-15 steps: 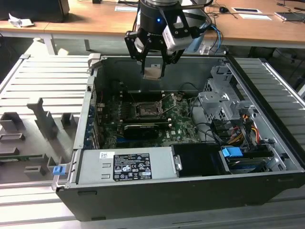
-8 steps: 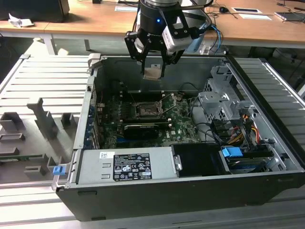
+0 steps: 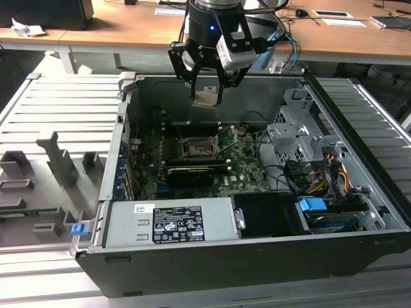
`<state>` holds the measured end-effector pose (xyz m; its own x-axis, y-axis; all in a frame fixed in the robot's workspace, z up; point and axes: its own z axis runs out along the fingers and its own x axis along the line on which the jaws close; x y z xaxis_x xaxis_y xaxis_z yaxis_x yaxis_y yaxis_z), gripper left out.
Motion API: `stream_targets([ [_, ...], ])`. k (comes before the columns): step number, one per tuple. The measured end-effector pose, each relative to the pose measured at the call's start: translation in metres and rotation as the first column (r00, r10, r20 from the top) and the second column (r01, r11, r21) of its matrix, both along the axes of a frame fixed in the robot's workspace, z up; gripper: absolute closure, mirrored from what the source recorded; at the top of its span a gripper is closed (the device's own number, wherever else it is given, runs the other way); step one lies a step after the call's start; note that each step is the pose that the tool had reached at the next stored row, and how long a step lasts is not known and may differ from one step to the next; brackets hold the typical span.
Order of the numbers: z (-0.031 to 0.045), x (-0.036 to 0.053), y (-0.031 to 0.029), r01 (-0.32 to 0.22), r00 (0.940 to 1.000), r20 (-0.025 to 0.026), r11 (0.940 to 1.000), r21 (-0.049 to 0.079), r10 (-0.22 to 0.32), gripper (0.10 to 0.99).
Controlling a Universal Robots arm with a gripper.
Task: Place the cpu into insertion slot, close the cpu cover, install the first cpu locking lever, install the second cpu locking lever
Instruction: 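Place the cpu into insertion slot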
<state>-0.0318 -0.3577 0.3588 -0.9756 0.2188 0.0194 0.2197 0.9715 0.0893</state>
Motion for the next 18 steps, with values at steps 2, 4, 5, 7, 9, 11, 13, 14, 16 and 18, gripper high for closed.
stream_targets([
  [2, -0.0001, 0.0000, 0.0000, 0.012, 0.9999, 0.0000, 0.9999, 0.000, -0.012, 0.561],
  [4, -0.0001, 0.0000, 0.0000, 0.021, 0.9998, 0.0000, 0.9998, 0.000, -0.021, 0.561],
  [5, -0.0001, 0.0000, 0.0000, 0.025, 0.9997, 0.0000, 0.9997, 0.000, -0.025, 0.561],
  [7, -0.0002, 0.0000, 0.0000, 0.034, 0.9994, 0.0000, 0.9994, 0.000, -0.034, 0.561],
  [9, -0.0002, 0.0000, 0.0000, 0.044, 0.9990, 0.0000, 0.9990, 0.000, -0.044, 0.561],
  [11, -0.0002, 0.0000, 0.0000, 0.056, 0.9985, 0.0000, 0.9985, 0.000, -0.056, 0.561],
  [13, -0.0003, 0.0000, 0.0000, 0.061, 0.9981, 0.0000, 0.9981, 0.000, -0.061, 0.561],
  [14, -0.0003, 0.0000, 0.0000, 0.064, 0.9980, -0.0001, 0.9980, 0.000, -0.064, 0.561],
  [16, -0.0004, 0.0000, 0.0000, 0.070, 0.9976, 0.0000, 0.9976, 0.000, -0.070, 0.561],
  [18, -0.0005, 0.0000, 0.0000, 0.078, 0.9969, 0.0000, 0.9969, 0.000, -0.078, 0.561],
])
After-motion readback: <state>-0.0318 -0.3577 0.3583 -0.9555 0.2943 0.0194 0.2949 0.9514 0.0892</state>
